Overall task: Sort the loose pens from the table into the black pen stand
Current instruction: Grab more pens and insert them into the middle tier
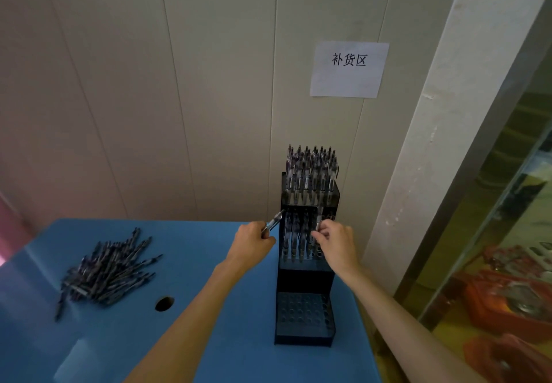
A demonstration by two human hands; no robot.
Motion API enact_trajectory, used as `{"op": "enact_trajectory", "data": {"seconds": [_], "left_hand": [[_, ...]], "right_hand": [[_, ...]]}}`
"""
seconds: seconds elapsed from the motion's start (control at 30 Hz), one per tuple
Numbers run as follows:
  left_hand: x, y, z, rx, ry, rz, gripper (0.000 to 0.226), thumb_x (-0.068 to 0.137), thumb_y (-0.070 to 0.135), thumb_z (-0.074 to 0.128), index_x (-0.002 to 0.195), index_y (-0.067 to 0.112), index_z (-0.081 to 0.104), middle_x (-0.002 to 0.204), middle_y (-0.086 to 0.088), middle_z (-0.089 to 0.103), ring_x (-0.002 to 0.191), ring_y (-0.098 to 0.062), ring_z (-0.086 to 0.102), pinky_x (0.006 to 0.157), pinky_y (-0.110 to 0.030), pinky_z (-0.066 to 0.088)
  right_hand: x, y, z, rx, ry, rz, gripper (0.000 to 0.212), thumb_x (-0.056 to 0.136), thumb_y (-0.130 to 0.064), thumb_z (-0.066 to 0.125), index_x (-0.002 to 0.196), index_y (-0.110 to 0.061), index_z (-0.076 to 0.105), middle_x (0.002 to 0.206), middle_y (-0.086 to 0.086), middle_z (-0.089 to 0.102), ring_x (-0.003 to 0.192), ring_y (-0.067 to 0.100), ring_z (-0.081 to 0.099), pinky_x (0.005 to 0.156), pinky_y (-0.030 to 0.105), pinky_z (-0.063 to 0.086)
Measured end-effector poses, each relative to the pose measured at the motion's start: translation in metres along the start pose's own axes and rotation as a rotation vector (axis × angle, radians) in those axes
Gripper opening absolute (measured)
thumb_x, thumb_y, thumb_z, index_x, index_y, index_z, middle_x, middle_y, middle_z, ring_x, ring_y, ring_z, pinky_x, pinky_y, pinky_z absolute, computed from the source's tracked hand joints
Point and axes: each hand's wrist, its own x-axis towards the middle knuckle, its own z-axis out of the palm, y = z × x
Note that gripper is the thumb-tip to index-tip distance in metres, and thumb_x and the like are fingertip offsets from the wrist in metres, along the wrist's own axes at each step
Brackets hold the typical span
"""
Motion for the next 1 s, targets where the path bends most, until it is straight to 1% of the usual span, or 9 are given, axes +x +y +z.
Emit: {"op": "enact_trajectory", "data": {"seconds": [0.1,0.23,0.33,0.43,0.67,0.77,0.83,0.93,1.0], "left_hand": [[0.000,0.000,-0.001,0.003,0.004,-0.006,0.035,0.088,0.008,0.061,0.069,0.014,0.032,0.061,-0.002,0.033,0.053,-0.017,0.026,0.049,-0.028,0.027],[-0.001,0.000,-0.001,0.005,0.002,-0.004,0.035,0.088,0.008,0.060,0.068,0.014,0.032,0.062,-0.003,0.034,0.054,-0.018,0.027,0.051,-0.030,0.028],[-0.002,0.001,0.000,0.006,0.004,0.000,0.035,0.087,0.008,0.060,0.068,0.015,0.031,0.062,-0.003,0.033,0.054,-0.018,0.025,0.051,-0.031,0.027],[-0.001,0.002,-0.001,0.001,0.010,-0.003,0.036,0.087,0.008,0.060,0.067,0.015,0.031,0.061,-0.002,0.032,0.053,-0.018,0.025,0.051,-0.031,0.026],[-0.004,0.003,0.000,-0.004,-0.001,0.005,0.036,0.088,0.007,0.060,0.068,0.015,0.031,0.062,-0.004,0.032,0.054,-0.018,0.024,0.051,-0.030,0.025],[-0.005,0.003,0.003,-0.010,-0.009,0.004,0.036,0.088,0.007,0.060,0.068,0.015,0.030,0.062,-0.004,0.032,0.055,-0.020,0.024,0.052,-0.032,0.026],[-0.004,0.004,0.004,-0.011,-0.009,0.003,0.036,0.087,0.007,0.059,0.068,0.015,0.031,0.062,-0.004,0.033,0.055,-0.019,0.025,0.052,-0.032,0.027],[-0.004,0.006,0.005,-0.008,-0.010,0.007,0.035,0.087,0.006,0.059,0.067,0.015,0.031,0.062,-0.004,0.033,0.055,-0.019,0.026,0.052,-0.031,0.028],[-0.004,0.006,0.006,-0.006,-0.008,0.007,0.035,0.087,0.006,0.059,0.067,0.015,0.031,0.062,-0.003,0.033,0.054,-0.018,0.026,0.051,-0.031,0.028]], "right_hand": [[-0.002,0.001,0.003,0.003,-0.043,0.031,0.013,0.088,-0.016,0.075,0.079,-0.009,0.069,0.069,0.000,0.071,0.065,0.011,0.069,0.067,0.034,0.060],[0.001,0.002,0.008,0.015,-0.034,0.055,0.016,0.087,-0.017,0.077,0.074,-0.013,0.069,0.062,-0.002,0.068,0.058,0.011,0.066,0.061,0.038,0.060],[0.003,0.005,0.011,-0.047,-0.064,0.093,0.020,0.085,-0.020,0.079,0.069,-0.013,0.071,0.062,-0.002,0.067,0.058,0.008,0.065,0.064,0.036,0.060],[0.001,0.009,0.015,-0.059,-0.115,0.169,0.029,0.087,-0.025,0.078,0.065,-0.008,0.070,0.058,0.005,0.067,0.053,0.015,0.065,0.061,0.040,0.060],[0.000,0.007,0.015,-0.020,-0.161,0.219,0.030,0.091,-0.022,0.073,0.077,0.004,0.073,0.069,0.017,0.071,0.055,0.027,0.067,0.062,0.042,0.060],[-0.002,0.007,0.013,-0.051,-0.170,0.211,0.035,0.092,-0.024,0.072,0.071,0.005,0.070,0.063,0.018,0.068,0.052,0.026,0.066,0.058,0.041,0.059],[-0.003,0.005,0.010,-0.058,-0.165,0.219,0.035,0.091,-0.025,0.072,0.070,0.003,0.070,0.059,0.014,0.068,0.049,0.023,0.065,0.056,0.039,0.059],[-0.004,0.003,0.006,-0.046,-0.126,0.195,0.031,0.091,-0.025,0.072,0.069,-0.003,0.070,0.061,0.010,0.068,0.049,0.019,0.065,0.056,0.039,0.059],[-0.005,0.002,0.005,-0.064,-0.149,0.160,0.030,0.092,-0.023,0.071,0.070,-0.004,0.070,0.062,0.010,0.068,0.050,0.017,0.064,0.056,0.034,0.058]]}}
